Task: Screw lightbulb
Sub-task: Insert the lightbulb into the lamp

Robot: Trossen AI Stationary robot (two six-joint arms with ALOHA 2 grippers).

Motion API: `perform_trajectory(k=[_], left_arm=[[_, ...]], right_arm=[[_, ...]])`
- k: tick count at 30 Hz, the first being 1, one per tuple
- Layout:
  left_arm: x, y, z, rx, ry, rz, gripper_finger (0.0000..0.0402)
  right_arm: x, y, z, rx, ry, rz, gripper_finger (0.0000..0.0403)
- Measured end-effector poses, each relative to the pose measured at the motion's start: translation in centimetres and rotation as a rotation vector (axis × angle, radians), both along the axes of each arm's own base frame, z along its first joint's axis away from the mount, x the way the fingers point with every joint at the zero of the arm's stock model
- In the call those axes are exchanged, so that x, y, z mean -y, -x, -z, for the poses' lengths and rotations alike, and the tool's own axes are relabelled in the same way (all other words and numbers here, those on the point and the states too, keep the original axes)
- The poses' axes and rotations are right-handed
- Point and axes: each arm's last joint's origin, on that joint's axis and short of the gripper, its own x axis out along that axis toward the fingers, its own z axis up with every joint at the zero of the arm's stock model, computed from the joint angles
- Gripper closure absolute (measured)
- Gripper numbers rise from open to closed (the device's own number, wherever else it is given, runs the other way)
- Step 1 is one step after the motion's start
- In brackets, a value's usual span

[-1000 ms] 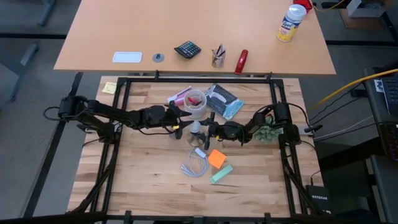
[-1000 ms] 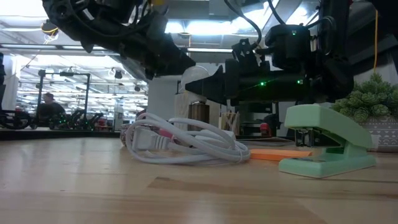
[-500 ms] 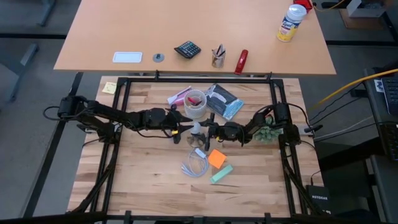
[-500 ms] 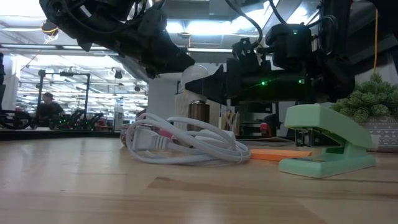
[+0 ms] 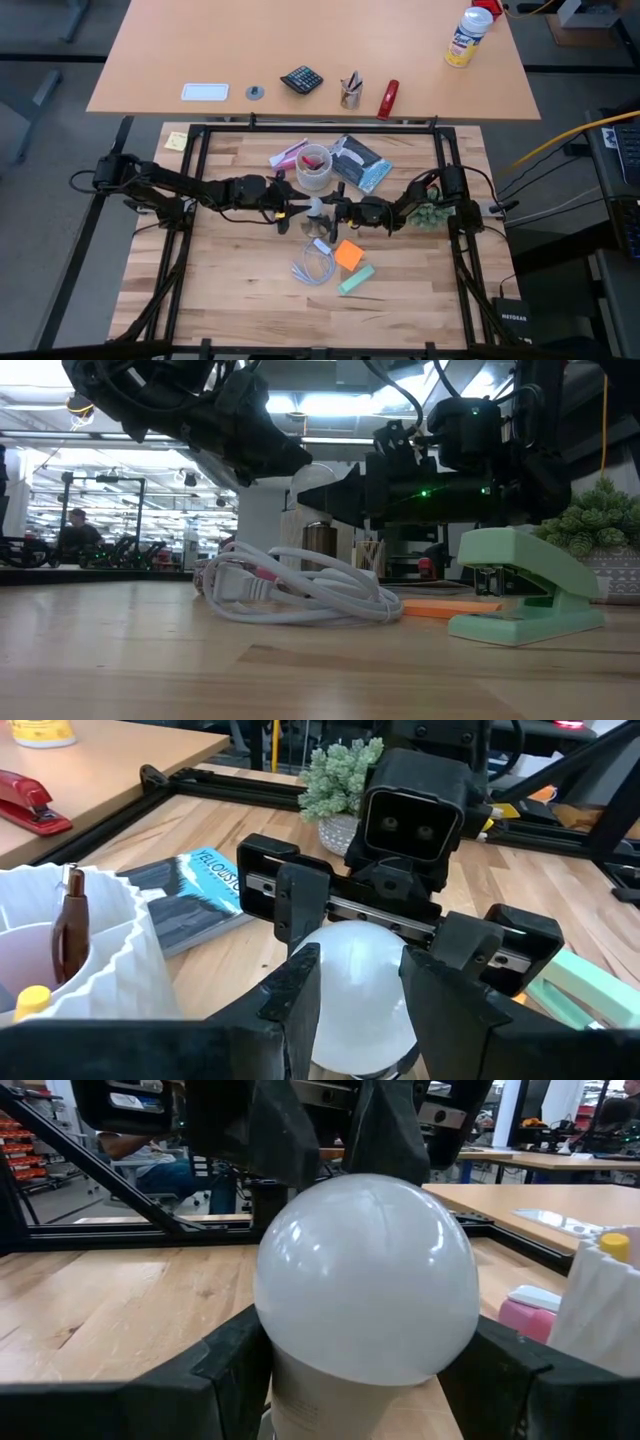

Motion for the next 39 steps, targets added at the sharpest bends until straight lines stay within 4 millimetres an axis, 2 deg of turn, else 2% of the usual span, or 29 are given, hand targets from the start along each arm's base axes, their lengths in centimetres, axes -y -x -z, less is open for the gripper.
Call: perform_trajectory(k=[17, 28, 39], left_arm=[[0.1, -0.1, 0.2, -0.006, 0.019, 0.026, 0.027], [0.4, -0.5, 0.9, -0.021, 0.035, 0.048, 0.027], [0.6, -0.5, 0.8, -0.005, 0.043, 0.086, 0.027]], right_arm=[[0.1, 0.0, 0.0, 0.001, -0.005, 0.049, 0.0159], [0.1, -1.2, -0.2, -0.039, -0.015, 0.061, 0.0159], [0.2, -1.2, -0.2, -0.067, 0.134, 0.091, 0.0159]])
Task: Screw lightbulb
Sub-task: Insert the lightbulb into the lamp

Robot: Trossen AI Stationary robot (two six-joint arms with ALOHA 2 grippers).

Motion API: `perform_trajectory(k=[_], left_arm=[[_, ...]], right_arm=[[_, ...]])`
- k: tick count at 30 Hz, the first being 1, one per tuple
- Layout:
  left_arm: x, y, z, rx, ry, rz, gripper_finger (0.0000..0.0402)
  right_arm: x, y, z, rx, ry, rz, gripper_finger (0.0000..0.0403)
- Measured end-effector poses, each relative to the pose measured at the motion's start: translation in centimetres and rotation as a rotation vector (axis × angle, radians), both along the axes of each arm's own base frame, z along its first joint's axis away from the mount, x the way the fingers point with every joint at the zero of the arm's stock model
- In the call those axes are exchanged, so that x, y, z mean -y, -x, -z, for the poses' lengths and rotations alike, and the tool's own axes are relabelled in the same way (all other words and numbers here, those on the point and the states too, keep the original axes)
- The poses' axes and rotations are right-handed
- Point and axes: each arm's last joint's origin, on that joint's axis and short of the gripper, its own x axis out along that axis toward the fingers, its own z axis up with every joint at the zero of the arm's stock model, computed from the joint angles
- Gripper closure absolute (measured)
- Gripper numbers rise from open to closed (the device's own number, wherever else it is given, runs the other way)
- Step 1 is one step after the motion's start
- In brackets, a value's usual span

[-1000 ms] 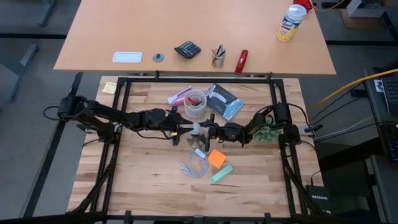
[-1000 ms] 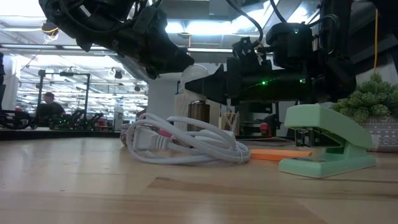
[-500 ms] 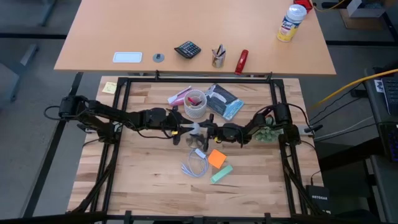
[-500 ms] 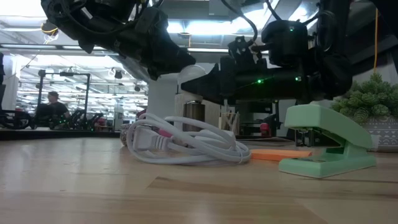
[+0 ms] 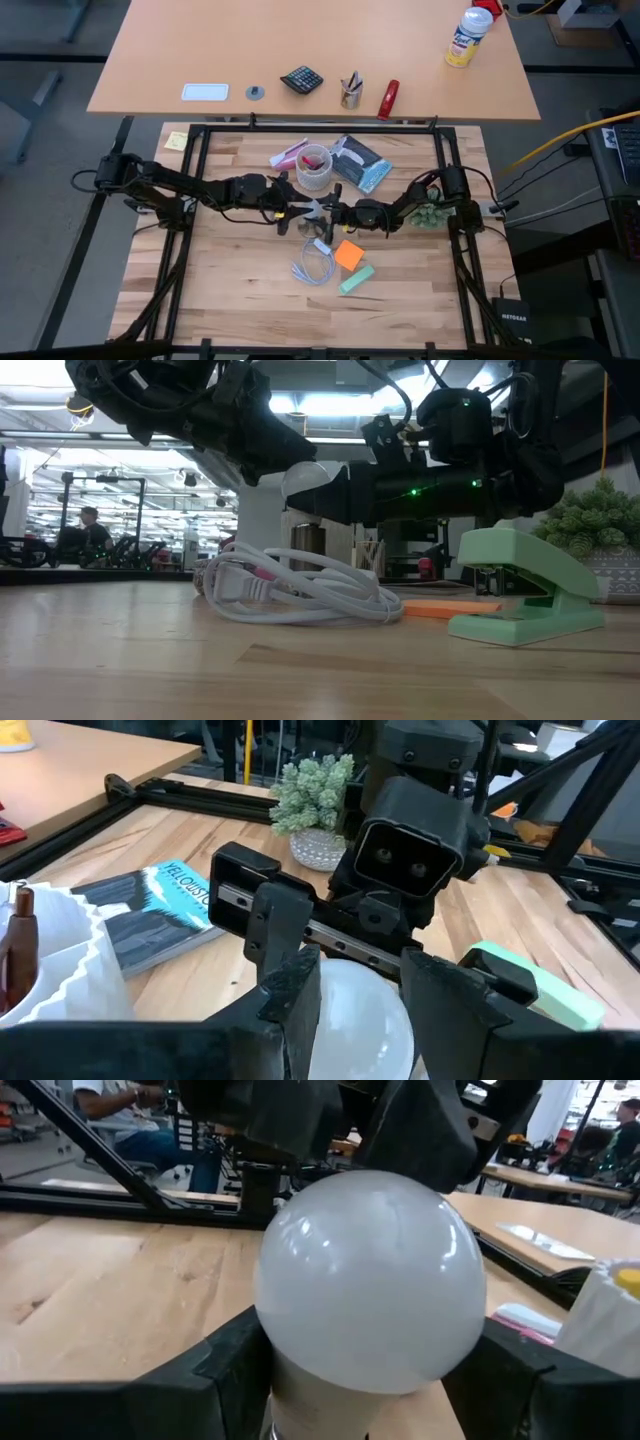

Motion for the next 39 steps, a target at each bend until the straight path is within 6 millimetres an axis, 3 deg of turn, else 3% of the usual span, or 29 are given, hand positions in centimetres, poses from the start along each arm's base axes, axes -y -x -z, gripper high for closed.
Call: perform_trajectory(k=[12, 18, 39], left_arm=[[0.0, 0.0, 0.0, 0.003, -0.037, 0.008, 0.027], [-0.2, 0.0, 0.0, 0.008, -0.047, 0.002, 0.027], [-0.3, 0.0, -0.1, 0.029, -0.059, -0.043, 0.027]], right_arm=[[0.1, 0.0, -0.1, -0.013, 0.077, 0.017, 0.0159], [0.2, -1.0, -0.6, -0.004, 0.079, 0.034, 0.0159], [0.2, -1.3, -0.3, -0.035, -0.034, 0.027, 0.0159]])
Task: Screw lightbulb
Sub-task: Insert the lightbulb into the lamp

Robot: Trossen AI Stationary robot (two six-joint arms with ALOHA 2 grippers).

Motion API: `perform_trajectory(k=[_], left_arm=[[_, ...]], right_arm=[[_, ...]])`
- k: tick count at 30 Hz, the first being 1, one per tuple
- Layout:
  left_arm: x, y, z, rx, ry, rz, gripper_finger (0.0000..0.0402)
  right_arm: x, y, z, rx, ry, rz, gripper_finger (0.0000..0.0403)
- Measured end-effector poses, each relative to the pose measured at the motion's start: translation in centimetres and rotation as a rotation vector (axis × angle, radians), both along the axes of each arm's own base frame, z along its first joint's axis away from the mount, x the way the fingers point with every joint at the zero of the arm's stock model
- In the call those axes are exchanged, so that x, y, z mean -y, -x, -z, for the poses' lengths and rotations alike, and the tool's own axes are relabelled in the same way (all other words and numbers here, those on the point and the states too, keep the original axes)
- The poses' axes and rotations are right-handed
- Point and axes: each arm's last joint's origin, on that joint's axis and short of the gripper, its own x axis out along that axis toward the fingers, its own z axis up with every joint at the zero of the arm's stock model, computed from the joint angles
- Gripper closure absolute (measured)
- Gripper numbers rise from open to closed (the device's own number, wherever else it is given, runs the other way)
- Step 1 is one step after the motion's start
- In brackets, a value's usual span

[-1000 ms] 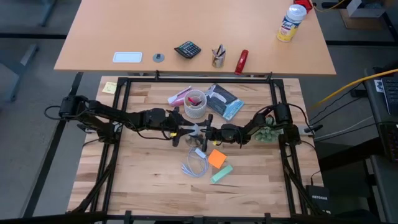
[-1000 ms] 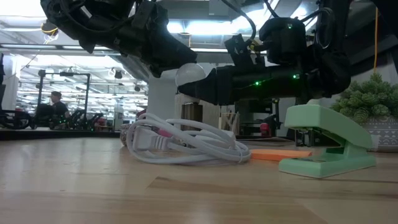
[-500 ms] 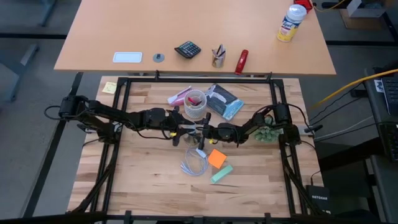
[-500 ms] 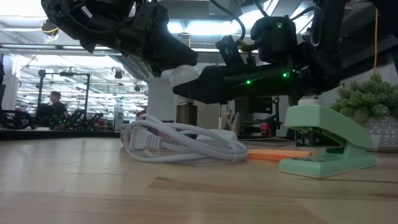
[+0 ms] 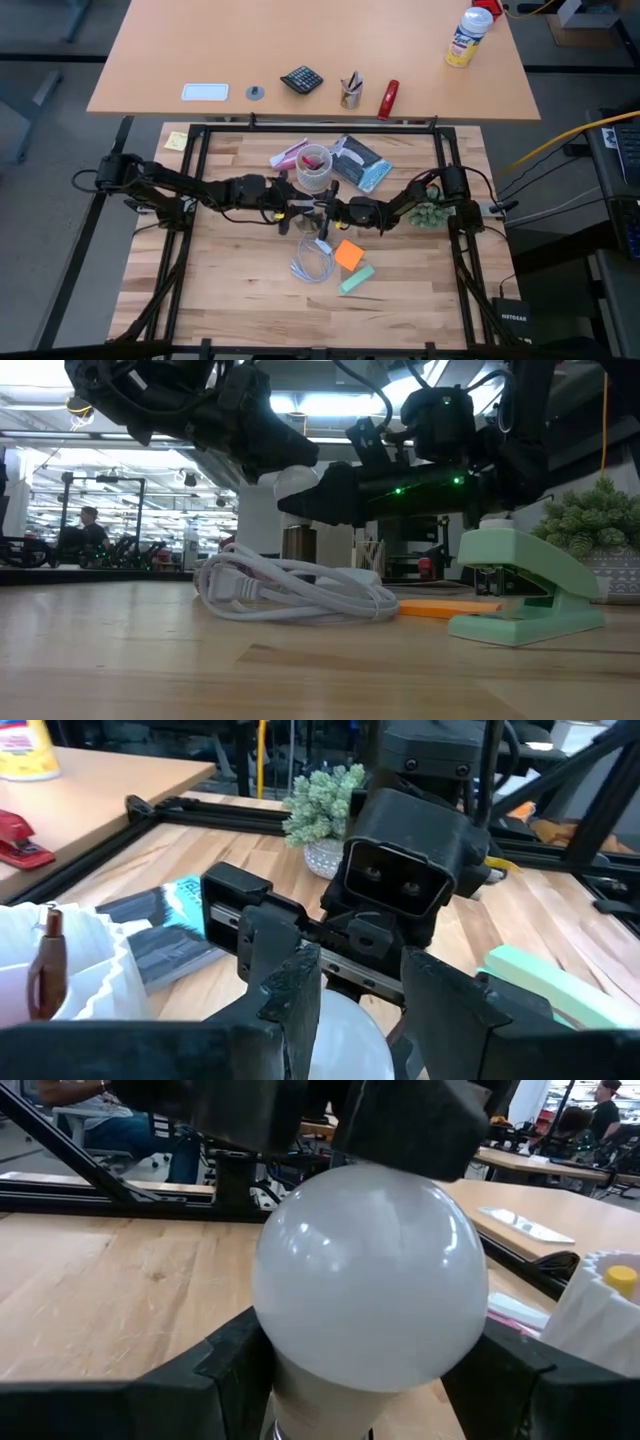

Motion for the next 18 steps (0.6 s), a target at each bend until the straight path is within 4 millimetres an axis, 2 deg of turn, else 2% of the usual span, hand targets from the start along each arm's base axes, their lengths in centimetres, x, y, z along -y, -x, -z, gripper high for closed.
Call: perform_trajectory(k=[18], left_arm=[[-1.5, 0.6, -1.7, 0.074, -0.016, -0.083, 0.027]], right_arm=[[-0.1, 0.0, 0.1, -0.003, -0.001, -0.027, 0.0159]])
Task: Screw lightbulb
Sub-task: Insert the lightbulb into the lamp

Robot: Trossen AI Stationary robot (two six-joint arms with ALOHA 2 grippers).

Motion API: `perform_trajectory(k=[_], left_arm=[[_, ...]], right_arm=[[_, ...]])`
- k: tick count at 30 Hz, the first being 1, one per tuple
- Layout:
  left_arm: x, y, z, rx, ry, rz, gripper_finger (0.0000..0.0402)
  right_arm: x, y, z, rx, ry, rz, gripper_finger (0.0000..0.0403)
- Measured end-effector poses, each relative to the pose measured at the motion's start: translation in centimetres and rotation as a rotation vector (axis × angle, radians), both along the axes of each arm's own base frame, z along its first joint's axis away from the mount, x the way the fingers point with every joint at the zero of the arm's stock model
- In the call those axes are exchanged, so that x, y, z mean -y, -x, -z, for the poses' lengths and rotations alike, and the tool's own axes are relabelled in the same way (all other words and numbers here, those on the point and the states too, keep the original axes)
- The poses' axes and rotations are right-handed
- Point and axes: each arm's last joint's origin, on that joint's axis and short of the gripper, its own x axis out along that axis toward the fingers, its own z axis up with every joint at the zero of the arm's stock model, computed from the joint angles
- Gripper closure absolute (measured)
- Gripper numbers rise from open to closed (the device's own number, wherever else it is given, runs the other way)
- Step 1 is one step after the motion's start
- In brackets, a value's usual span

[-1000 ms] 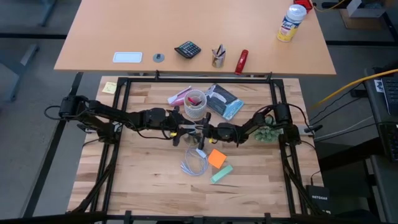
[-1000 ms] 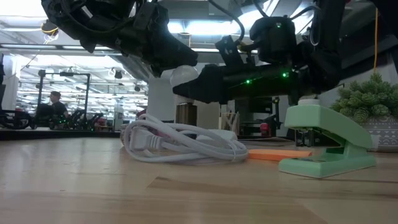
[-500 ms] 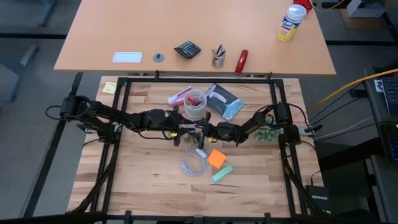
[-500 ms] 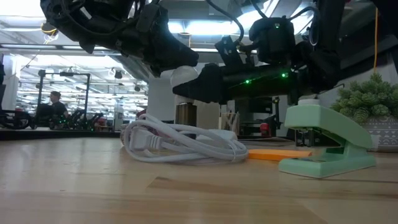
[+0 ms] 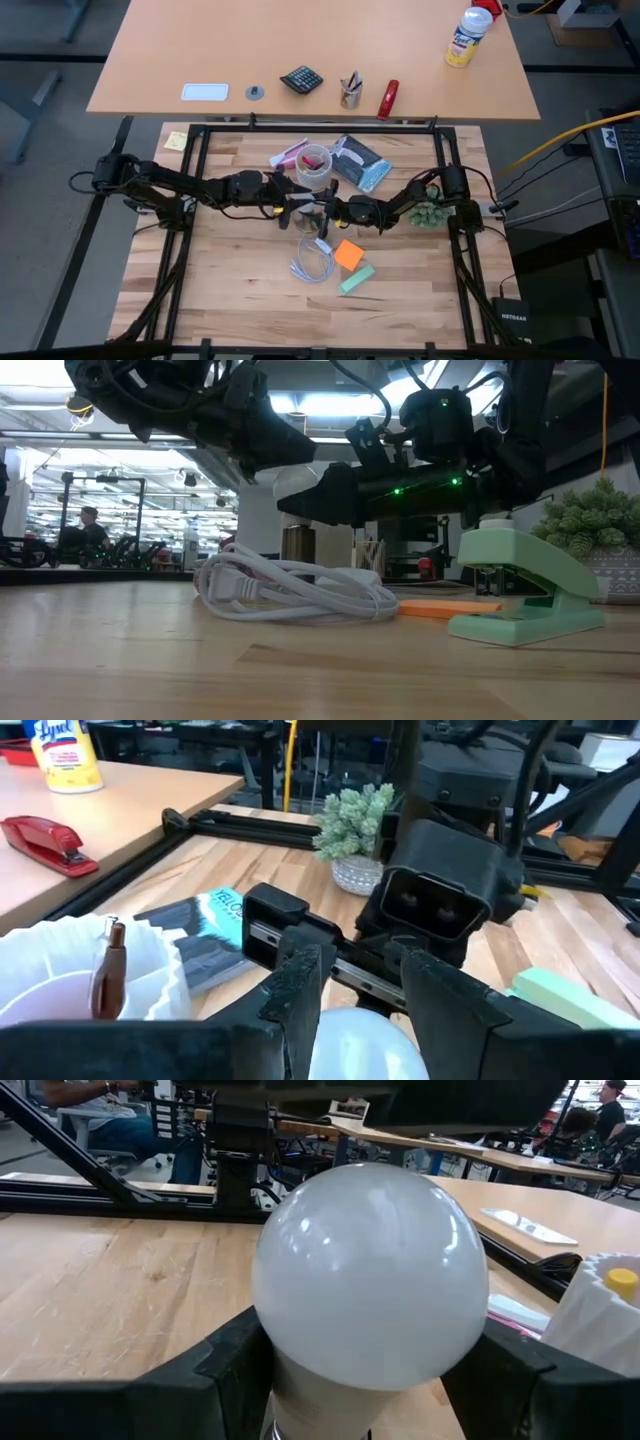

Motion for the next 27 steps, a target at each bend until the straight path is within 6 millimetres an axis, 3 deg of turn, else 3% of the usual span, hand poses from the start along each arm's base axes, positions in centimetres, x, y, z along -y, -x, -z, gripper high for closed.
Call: perform_trajectory(k=[7, 12, 27], left_arm=[[-1.0, 0.1, 0.0, 0.007, 0.047, -0.114, 0.027], [-1.6, 0.5, 0.9, -0.085, 0.104, -0.168, 0.027], [-0.3, 0.4, 1.2, -0.132, 0.088, -0.127, 0.027]], right_arm=[[0.0, 0.0, 0.0, -0.001, 0.001, -0.003, 0.0159], [-0.1, 0.0, 0.0, -0.001, 0.001, -0.004, 0.0159], [-0.2, 0.0, 0.1, -0.002, 0.003, -0.02, 0.0159]])
